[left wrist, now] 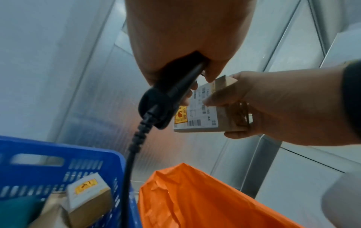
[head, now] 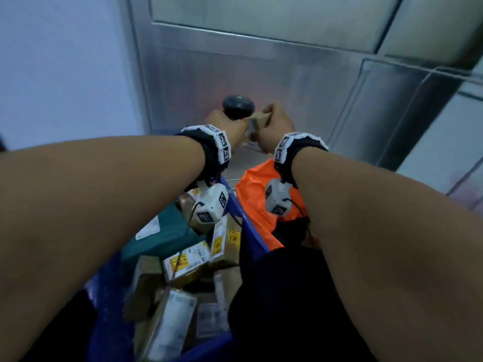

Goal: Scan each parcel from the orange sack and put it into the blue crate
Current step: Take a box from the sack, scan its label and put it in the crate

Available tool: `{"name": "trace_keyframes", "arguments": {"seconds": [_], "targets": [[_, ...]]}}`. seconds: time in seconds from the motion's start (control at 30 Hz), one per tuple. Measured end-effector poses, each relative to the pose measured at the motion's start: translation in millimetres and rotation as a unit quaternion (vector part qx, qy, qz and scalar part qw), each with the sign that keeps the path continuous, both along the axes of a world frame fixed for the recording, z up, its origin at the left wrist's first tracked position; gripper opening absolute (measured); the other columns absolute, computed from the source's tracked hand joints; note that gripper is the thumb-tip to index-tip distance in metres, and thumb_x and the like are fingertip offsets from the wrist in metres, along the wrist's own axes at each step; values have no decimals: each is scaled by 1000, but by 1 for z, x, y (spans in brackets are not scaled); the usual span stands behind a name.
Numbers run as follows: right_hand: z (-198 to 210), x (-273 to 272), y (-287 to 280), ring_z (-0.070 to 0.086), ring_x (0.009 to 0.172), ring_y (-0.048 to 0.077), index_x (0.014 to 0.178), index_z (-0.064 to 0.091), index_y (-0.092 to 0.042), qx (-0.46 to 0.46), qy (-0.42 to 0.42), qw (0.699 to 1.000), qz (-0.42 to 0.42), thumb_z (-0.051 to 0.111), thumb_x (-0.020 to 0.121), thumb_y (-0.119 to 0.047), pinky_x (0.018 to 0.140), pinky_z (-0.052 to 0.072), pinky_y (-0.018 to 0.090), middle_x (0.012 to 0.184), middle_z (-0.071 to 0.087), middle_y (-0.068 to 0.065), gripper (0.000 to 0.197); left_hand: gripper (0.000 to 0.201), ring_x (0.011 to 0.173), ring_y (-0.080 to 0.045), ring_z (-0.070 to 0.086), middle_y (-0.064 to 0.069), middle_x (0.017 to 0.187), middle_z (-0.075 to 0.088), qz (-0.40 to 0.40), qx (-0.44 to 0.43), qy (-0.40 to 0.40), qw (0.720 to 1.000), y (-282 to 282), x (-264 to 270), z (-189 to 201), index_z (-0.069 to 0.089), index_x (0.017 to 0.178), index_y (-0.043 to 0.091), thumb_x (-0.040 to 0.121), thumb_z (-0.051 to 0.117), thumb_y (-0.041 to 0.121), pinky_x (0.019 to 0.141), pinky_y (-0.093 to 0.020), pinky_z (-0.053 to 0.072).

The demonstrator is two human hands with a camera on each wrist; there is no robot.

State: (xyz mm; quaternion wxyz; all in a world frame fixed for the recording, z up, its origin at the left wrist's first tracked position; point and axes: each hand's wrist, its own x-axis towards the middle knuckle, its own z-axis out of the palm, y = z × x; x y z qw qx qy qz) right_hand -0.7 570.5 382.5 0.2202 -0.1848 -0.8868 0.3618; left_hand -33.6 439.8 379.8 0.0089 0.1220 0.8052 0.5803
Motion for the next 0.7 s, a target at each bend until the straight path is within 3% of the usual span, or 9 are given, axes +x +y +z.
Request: {"name": "trace_keyframes", "arguments": {"seconds": [0.1, 0.2, 0.27, 0.33, 0.37, 0.47, 0.53, 0.63, 0.7], "targets": [[13, -10, -52, 67, 86, 30, 111, 44, -21, -53, 21, 997, 51, 78, 72, -15, 70, 60, 49, 97, 66, 9, 52, 28, 61, -35, 68, -15, 64, 67, 33, 22, -10, 999, -54, 3, 12, 67, 70, 7, 68, 69, 35, 59, -48, 58], [10, -19, -92, 60, 74, 18, 123, 44, -17, -59, 25, 994, 89, 75, 81, -15, 60, 53, 34, 90, 60, 3, 52, 21, 55, -26, 64, -11, 66, 66, 69, 26, 3, 997, -103, 1, 11, 67, 73, 10, 80, 71, 29, 46, -23, 51], [0, -24, -108, 58, 79, 19, 131, 38, -14, -102, 20, 990, 91, 75, 84, -15, 65, 53, 34, 92, 55, 0, 60, 18, 52, -24, 61, -11, 68, 66, 100, 42, -1, 994, -131, -5, 0, 69, 79, 9, 83, 70, 26, 46, -23, 46], [-19, -30, -113, 62, 91, 24, 128, 33, -16, -167, 0, 982, 84, 76, 83, -14, 75, 56, 40, 98, 55, 1, 63, 21, 61, -28, 68, -11, 74, 71, 133, 54, -13, 989, -153, -12, -22, 73, 85, 8, 80, 72, 28, 55, -30, 52], [-28, -34, -112, 64, 92, 26, 125, 33, -18, -187, -14, 979, 79, 78, 82, -16, 73, 58, 41, 103, 56, 4, 62, 22, 65, -28, 69, -11, 75, 73, 143, 60, -29, 987, -162, -16, -35, 75, 88, 8, 78, 73, 28, 57, -31, 54], [-45, -47, -107, 67, 75, 20, 121, 38, -18, -208, -60, 972, 94, 79, 83, -17, 52, 54, 32, 102, 61, 4, 56, 21, 47, -21, 59, -9, 66, 66, 143, 89, -84, 982, -175, -25, -73, 73, 90, 1, 80, 75, 20, 43, -24, 44], [-49, -56, -102, 66, 67, 18, 118, 41, -17, -220, -61, 970, 84, 77, 84, -18, 49, 52, 28, 97, 65, 5, 50, 22, 39, -19, 52, -8, 64, 63, 122, 87, -107, 983, -173, -31, -86, 72, 91, 0, 80, 76, 18, 44, -24, 44], [-54, -70, -105, 68, 66, 19, 122, 43, -17, -274, -46, 958, 64, 76, 84, -25, 57, 59, 36, 95, 69, 7, 51, 19, 43, -22, 53, -9, 60, 62, 94, 112, -124, 982, -174, -41, -82, 71, 85, -4, 80, 77, 13, 53, -33, 53], [-55, -76, -109, 69, 71, 21, 127, 44, -18, -295, -48, 953, 55, 76, 83, -29, 68, 61, 42, 100, 71, 7, 55, 15, 45, -21, 53, -10, 59, 60, 75, 120, -130, 981, -173, -47, -76, 68, 79, -2, 83, 76, 10, 50, -30, 53]]}}
